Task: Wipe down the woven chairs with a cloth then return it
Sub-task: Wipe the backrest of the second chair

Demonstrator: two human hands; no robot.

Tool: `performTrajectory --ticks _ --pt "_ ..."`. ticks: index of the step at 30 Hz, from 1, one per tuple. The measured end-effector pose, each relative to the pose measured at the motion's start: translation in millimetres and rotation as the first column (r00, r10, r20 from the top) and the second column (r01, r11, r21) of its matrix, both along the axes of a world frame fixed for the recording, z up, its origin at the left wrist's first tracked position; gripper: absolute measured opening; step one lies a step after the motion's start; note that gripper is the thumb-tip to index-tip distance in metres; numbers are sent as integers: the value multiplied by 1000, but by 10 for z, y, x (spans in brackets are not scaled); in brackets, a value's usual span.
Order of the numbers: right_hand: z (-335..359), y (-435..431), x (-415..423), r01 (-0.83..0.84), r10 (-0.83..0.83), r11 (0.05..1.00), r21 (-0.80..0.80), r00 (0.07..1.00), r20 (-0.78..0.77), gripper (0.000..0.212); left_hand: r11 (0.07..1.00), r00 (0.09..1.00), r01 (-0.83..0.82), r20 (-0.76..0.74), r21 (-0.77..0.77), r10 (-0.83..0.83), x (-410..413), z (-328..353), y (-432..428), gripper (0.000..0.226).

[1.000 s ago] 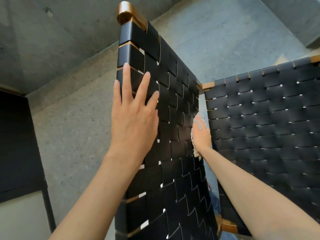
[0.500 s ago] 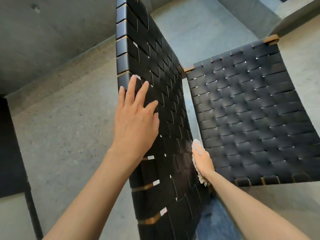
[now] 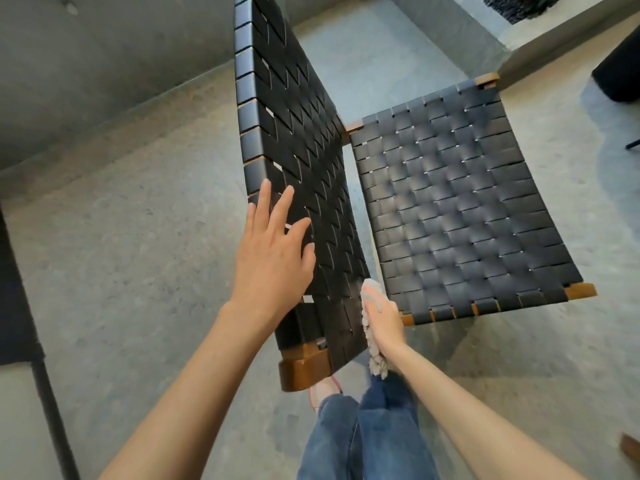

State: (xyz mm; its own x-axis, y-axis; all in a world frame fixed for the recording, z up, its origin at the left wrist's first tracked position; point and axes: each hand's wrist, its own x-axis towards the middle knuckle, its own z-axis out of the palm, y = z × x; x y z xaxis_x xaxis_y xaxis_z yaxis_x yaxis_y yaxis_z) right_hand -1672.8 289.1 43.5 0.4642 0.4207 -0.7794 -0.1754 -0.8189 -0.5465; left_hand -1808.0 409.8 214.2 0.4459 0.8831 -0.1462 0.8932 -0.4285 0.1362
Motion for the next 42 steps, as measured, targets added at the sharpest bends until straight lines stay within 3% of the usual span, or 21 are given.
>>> performTrajectory --ticks 3,6,10,13,17,22,25,31,35,40,42 --pt "360 -12 -168 -113 111 990 80 993 35 40 998 998 -48 47 -52 50 -47 48 -195 51" --pt "744 -33 -292 -240 231 952 192 971 66 34 984 978 -96 168 -147 121 -107 129 -374 54" --pt "1251 -174 -370 -307 324 895 324 946 1 33 924 871 -155 393 -350 295 -247 358 -598 58" --pt "1555 -340 -303 -359 424 829 429 903 -64 35 873 820 -181 421 -452 389 -391 534 -809 54" --pt "2091 -522 -41 -296 379 803 518 923 -61 32 884 814 -233 417 -405 405 -523 782 -1164 47" --pt "2610 -731 177 -293 311 776 558 948 66 33 896 790 -275 448 -349 417 -636 1133 -1550 41" --pt "2836 -783 196 -299 307 789 537 949 77 36 920 793 -231 486 -317 367 -647 1302 -1668 39" --pt "3220 -804 -88 -279 300 799 532 953 49 30 921 701 -64 639 -384 315 -719 1462 -1799 34" --pt "3225 -683 -542 -313 306 793 523 946 103 36 929 727 57 653 -366 213 -947 1445 -1716 36" --pt "3177 -432 -1369 -225 222 821 526 973 69 37 837 699 180 666 -517 261 -1453 1431 -1407 51" --pt "3228 -332 -1726 -151 169 822 549 985 17 43 796 674 250 689 -552 266 -1766 1430 -1223 45"
